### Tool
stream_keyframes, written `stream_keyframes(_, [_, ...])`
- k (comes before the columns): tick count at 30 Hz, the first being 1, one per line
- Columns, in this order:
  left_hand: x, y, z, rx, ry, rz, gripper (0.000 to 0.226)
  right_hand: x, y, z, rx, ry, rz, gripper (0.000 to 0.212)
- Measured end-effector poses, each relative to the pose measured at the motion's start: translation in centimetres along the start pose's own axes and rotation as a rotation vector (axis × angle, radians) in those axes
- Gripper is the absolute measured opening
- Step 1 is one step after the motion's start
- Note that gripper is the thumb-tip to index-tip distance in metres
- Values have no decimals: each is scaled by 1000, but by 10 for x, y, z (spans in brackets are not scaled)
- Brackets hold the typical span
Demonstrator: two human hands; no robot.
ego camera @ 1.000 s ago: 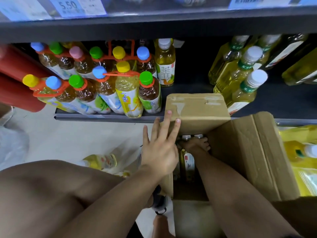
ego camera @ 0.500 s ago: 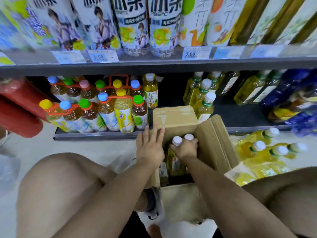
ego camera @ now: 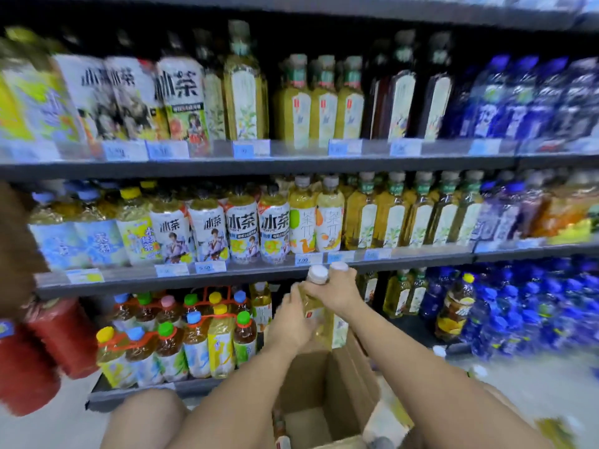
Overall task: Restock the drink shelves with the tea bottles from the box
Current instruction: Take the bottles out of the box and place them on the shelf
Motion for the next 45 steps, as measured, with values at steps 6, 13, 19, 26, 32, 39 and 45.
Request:
stream_keyframes(6, [-127, 21, 78, 75, -218, 272, 59, -108, 9, -93, -203, -174, 38, 50])
stream_keyframes(13, [-251, 54, 167, 261, -321, 445, 56, -235, 9, -192, -376, -36, 200, 36])
stream_keyframes(19, [-319, 99, 207, 365, -326, 525, 70, -318, 35, -246, -594, 1, 522, 33])
stream_keyframes(26, [-335, 157, 238, 427, -351, 513, 74, -331, 96, -246, -634, 86, 613, 38])
stream_keyframes(32, [-310, 202, 245, 391, -300, 399, 74, -318, 152, -228, -519, -9, 609, 31])
stream_keyframes(39, [-286, 236, 236, 265, -264, 315, 86, -307, 195, -204, -477, -90, 575, 37])
stream_keyframes(45, [-287, 232, 231, 195, -9, 476, 97, -267, 178, -161, -475, -104, 511, 50])
Point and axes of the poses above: each hand's wrist, its own y-axis towards the middle knuckle, its own x-axis out of the palm, z = x × y, the point moved 10 cm from there along y, towards the middle knuckle, and after that the axes turned 4 degrees about y, right-handed, at the moved point
